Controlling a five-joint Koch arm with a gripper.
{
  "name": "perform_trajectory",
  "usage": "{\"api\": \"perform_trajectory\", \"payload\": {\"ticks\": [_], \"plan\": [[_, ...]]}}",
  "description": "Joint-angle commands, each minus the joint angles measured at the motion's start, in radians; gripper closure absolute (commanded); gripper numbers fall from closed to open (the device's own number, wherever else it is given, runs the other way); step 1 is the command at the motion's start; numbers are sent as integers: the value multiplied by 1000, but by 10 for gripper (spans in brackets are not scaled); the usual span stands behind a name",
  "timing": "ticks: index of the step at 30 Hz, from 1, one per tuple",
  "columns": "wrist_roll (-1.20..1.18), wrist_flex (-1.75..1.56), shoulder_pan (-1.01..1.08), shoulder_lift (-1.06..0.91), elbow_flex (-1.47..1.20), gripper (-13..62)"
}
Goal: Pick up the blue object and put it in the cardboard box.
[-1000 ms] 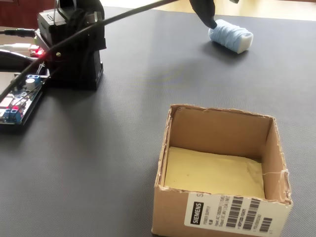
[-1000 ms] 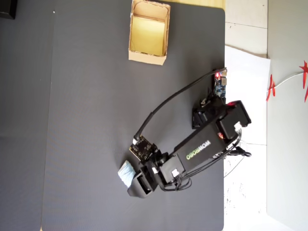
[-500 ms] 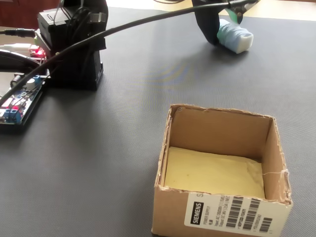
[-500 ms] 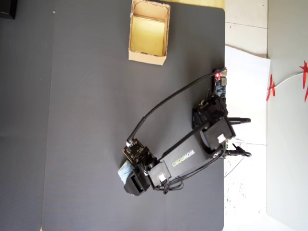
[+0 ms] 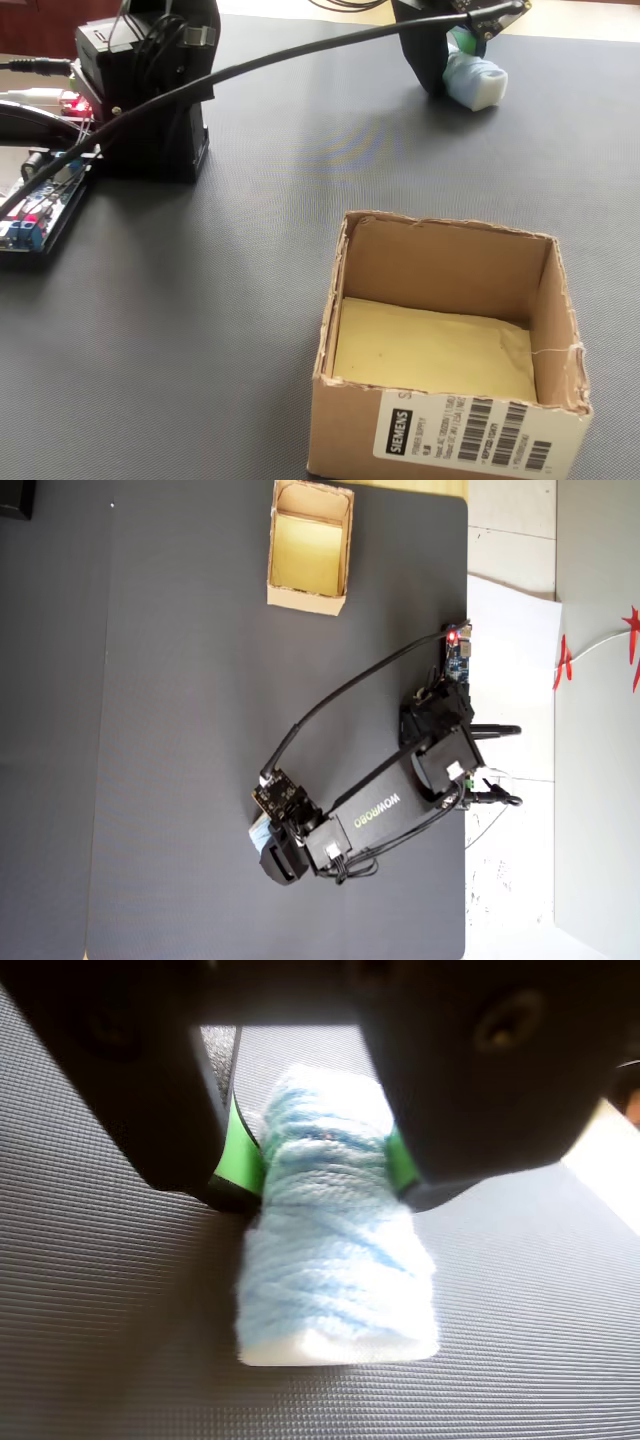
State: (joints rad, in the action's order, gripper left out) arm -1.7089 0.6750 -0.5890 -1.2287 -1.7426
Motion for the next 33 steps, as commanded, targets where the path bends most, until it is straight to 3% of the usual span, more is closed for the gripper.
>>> {"api": "perform_trajectory", "payload": {"ticks": [1, 3, 13, 20, 33], "plan": [[-5, -51, 0, 0, 32, 410], [14, -94, 9, -20, 26, 449], [52, -310, 44, -183, -84, 449], [63, -512, 120, -417, -344, 449], [48, -603, 275, -756, -627, 449]]}}
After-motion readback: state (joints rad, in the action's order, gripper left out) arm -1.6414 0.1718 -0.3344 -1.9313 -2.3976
